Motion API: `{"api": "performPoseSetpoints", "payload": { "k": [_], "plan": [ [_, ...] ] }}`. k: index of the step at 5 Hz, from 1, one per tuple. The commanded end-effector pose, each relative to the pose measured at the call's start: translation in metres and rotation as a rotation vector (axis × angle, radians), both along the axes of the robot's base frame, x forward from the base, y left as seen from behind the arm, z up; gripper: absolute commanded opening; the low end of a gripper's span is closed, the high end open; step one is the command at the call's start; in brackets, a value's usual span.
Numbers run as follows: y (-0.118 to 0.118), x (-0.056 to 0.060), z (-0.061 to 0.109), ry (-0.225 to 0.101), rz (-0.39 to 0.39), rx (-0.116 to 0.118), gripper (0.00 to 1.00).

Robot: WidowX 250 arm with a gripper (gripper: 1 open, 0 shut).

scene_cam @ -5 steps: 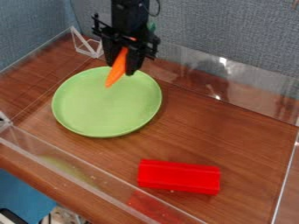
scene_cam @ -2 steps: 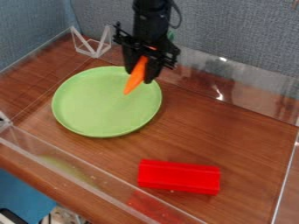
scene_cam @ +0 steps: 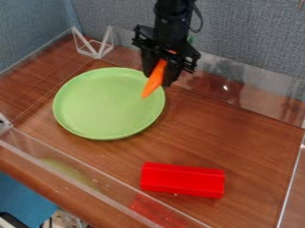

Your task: Put the carrot on the left side

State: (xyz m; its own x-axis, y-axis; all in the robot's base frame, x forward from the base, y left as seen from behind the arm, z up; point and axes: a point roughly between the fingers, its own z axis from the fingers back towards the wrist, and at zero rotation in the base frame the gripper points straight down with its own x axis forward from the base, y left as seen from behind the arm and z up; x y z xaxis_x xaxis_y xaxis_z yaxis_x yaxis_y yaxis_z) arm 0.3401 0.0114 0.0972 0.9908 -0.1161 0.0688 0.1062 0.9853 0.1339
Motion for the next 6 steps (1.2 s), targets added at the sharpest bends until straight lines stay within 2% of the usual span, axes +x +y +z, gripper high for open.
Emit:
{"api": "performPoseSetpoints", "payload": {
  "k": [1,2,4,5,6],
  "plan": [
    [-0.008,0.013,0.012,-0.053,-0.021,-0.001,0.0],
    [-0.009,0.014,0.014,-0.058,-0.023,-0.002,0.0],
    [-0.006,0.014,0.029,-0.081,-0.017,-0.004,0.0],
    [0.029,0.009,0.041,-0.101,0.071,0.002,0.0],
    [0.079,0.001,0.045,-0.102,0.183,0.024,0.0]
  ]
}}
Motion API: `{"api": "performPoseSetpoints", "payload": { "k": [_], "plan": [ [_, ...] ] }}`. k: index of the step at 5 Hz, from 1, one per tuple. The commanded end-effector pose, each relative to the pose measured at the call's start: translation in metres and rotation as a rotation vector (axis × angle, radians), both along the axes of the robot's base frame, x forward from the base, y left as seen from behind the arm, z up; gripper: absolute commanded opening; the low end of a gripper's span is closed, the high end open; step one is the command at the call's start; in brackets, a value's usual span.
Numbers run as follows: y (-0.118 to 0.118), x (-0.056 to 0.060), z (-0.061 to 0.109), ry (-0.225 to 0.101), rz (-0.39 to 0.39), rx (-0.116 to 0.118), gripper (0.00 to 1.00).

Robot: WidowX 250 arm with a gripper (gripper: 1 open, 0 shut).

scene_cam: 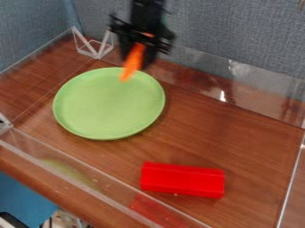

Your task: Put the carrot on the left side

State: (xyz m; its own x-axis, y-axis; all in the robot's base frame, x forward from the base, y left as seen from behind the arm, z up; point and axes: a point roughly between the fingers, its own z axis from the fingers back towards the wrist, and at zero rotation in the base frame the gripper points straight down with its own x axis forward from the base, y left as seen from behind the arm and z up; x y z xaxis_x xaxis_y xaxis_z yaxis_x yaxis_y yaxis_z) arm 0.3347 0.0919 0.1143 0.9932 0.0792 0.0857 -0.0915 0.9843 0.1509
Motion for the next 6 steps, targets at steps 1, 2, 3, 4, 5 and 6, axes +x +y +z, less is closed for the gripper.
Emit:
{"api": "performPoseSetpoints", "payload": {
  "k": [1,2,3,4,5,6],
  "plan": [
    [0.019,0.011,0.024,-0.079,0.023,0.018,0.0],
    [0.036,0.013,0.021,-0.071,0.058,0.029,0.0],
    [0.053,0.02,0.017,-0.064,0.092,0.038,0.0],
    [0.053,0.025,0.016,-0.061,0.1,0.04,0.0],
    [0.058,0.03,0.013,-0.055,0.119,0.044,0.0],
    [0.059,0.034,0.011,-0.052,0.133,0.048,0.0]
  ]
}}
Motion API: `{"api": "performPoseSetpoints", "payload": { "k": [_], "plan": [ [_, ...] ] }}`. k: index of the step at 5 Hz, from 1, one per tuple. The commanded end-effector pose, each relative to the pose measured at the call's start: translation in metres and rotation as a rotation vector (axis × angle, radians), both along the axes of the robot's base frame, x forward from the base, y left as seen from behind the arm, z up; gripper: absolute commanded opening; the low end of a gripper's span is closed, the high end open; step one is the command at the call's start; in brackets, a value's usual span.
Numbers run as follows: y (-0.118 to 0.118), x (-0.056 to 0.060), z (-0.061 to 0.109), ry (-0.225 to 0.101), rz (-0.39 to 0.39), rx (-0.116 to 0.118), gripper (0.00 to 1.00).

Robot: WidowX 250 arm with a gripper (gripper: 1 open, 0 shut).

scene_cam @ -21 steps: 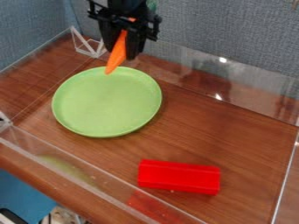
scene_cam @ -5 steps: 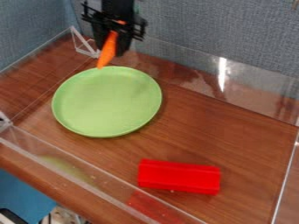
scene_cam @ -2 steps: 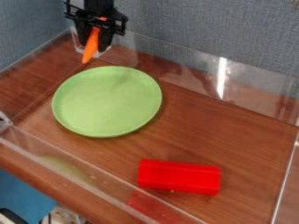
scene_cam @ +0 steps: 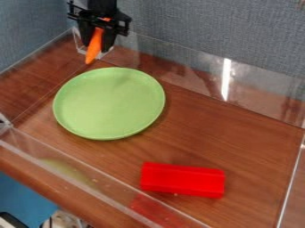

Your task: Put the carrot on the left side

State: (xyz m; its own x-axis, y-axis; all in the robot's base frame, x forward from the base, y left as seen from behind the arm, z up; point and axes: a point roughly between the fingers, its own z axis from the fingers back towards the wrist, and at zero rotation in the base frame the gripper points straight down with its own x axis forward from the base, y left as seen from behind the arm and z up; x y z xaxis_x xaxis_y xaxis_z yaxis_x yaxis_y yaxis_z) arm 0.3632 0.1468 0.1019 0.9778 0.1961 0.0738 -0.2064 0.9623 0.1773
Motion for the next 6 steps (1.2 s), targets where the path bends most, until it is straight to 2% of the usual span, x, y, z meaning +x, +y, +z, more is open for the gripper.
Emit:
{"api": "performPoseSetpoints", "payload": {
  "k": [1,6],
  "plan": [
    [0.004,0.009,0.023,-0.064,0.021,0.03,0.0],
    [-0.002,0.024,0.025,-0.058,0.052,0.048,0.0]
  ]
}}
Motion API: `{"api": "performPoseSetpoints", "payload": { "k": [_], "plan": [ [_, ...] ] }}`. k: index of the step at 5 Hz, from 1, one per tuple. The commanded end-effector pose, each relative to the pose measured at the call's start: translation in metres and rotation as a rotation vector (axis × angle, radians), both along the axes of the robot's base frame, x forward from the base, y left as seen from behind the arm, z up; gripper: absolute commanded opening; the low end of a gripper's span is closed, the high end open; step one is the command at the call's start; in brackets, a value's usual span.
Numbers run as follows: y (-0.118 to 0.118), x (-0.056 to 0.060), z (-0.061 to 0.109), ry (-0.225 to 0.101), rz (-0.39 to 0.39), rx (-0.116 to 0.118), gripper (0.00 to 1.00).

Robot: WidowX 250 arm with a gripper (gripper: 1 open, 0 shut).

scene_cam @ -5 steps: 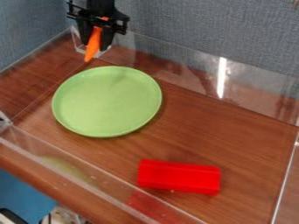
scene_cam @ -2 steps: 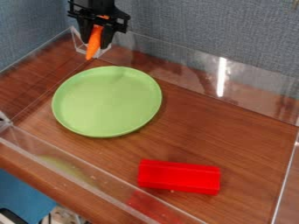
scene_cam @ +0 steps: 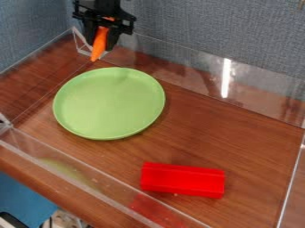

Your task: Put the carrot on the left side

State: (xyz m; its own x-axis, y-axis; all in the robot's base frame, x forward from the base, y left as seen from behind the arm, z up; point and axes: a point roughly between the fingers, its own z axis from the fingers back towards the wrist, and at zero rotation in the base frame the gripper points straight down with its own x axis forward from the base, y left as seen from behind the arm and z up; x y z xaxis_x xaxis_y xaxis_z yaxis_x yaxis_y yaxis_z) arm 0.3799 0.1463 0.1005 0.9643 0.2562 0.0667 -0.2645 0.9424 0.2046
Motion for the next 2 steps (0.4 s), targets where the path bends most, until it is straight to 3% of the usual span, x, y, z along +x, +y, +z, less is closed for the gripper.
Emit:
{"api": "performPoseSetpoints", "payload": {
  "k": [1,2],
  "plan": [
    [-0.0061,0.0095,0.0294,-0.073,-0.013,0.027,0.0],
    [-0.0102,0.0109,0.0334,-0.078,-0.012,0.029,0.0]
  ]
}}
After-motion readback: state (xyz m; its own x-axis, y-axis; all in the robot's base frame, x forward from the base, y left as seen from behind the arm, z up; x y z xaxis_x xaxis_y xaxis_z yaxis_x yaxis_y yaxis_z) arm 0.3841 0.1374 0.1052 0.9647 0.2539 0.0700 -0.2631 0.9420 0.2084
